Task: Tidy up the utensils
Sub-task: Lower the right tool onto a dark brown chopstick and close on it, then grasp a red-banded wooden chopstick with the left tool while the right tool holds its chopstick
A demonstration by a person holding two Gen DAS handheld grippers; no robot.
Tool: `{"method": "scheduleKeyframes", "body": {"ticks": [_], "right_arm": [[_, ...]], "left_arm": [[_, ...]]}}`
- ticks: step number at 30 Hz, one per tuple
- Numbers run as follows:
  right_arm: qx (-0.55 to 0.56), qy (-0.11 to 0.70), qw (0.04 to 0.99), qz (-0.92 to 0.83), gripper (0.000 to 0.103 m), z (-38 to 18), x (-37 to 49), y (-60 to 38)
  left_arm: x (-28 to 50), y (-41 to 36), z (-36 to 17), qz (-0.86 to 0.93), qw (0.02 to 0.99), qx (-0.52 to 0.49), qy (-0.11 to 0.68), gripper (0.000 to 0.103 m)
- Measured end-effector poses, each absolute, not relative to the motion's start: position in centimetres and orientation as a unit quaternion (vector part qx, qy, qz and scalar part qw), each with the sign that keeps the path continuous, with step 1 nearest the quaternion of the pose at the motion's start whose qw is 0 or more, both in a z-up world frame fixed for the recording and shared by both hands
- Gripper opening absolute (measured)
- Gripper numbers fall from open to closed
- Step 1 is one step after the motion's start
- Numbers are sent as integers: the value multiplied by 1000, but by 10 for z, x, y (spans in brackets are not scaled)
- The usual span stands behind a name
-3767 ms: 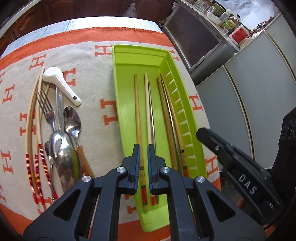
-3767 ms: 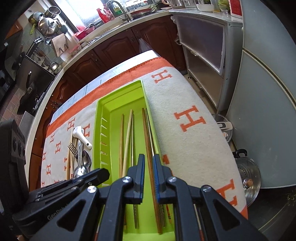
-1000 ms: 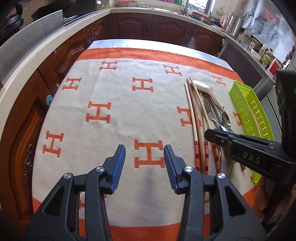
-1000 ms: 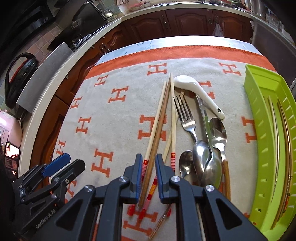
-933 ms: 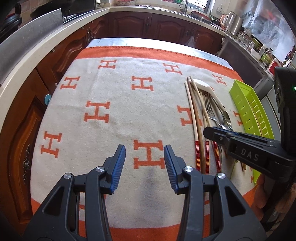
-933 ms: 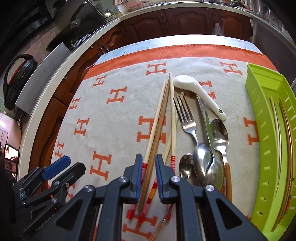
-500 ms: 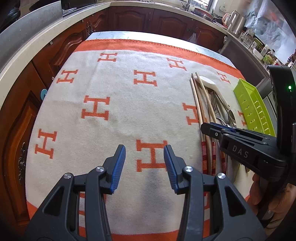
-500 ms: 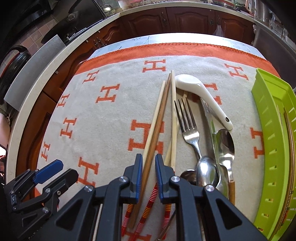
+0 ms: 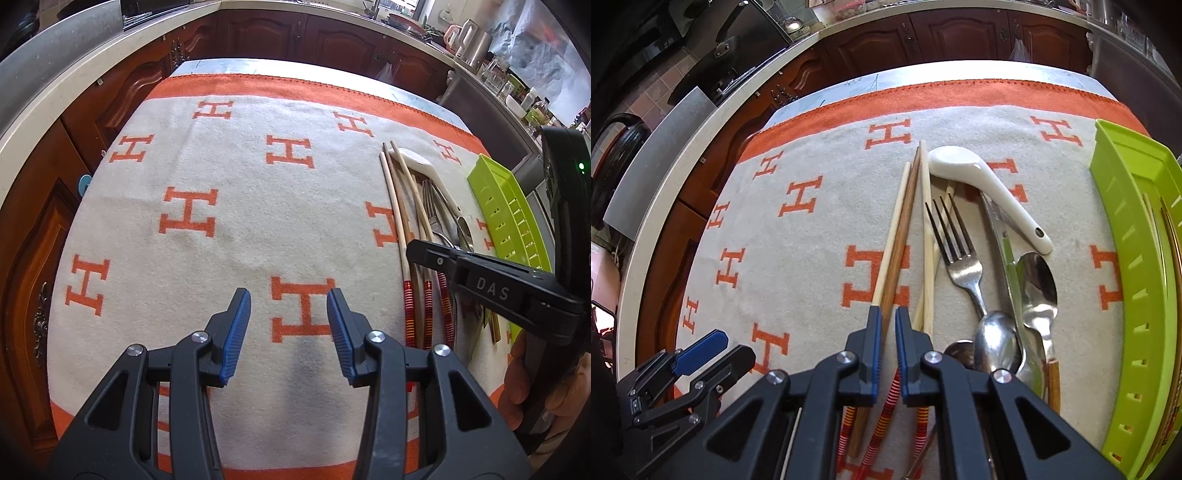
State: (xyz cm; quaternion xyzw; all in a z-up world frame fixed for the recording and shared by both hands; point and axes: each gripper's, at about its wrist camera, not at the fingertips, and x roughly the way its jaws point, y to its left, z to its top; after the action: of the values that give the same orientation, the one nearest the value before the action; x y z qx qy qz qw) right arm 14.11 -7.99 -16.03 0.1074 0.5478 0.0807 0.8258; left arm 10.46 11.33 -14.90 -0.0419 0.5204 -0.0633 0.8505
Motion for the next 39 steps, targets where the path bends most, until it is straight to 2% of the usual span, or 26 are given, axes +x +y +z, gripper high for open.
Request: {"method": "scheduleKeyframes", "body": {"ticks": [8, 12, 16, 32, 39], "right_arm": [[48, 534, 841, 69, 7, -158, 148, -60], [44, 532, 842, 82, 11, -159, 149, -53], [96, 533, 834, 109, 6, -159, 146, -61], [183, 488, 844, 125, 6, -116, 117, -108], [205, 478, 846, 118, 6, -111, 104, -132]], "left_arm": [[105, 111, -148, -63, 850, -40, 521, 40], [104, 109, -148, -63, 851, -36, 521, 40], [104, 108, -148, -61, 850, -34, 522, 40], [123, 64, -150, -109, 831, -27, 546, 40], [136, 32, -167, -77, 828, 25, 554, 40]]}}
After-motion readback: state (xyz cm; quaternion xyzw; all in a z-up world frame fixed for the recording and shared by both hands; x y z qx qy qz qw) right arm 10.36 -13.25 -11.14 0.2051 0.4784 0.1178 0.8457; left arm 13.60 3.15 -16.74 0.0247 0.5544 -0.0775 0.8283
